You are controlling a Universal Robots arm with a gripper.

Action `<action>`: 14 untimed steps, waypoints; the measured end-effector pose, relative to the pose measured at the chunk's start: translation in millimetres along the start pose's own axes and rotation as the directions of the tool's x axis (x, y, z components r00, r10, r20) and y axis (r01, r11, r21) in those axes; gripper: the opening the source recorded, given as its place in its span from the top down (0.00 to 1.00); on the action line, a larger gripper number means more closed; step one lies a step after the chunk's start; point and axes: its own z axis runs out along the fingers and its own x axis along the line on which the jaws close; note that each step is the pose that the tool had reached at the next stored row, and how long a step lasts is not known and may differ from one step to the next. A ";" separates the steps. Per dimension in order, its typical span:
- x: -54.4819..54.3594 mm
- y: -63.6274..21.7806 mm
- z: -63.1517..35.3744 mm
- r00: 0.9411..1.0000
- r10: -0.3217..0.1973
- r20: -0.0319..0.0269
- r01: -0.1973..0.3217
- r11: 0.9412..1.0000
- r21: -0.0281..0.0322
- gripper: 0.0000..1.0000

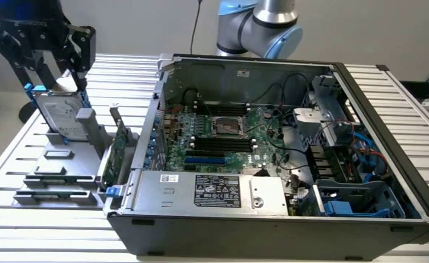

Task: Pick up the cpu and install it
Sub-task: 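Pick up the cpu and move it towards the insertion slot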

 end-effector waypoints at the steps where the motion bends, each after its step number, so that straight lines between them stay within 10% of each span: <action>1: -4.4 0.1 -1.1 1.000 0.000 0.000 0.000 1.000 0.000 0.45; 14: -63.7 0.9 -4.4 1.000 0.000 -0.002 0.000 1.000 0.000 0.45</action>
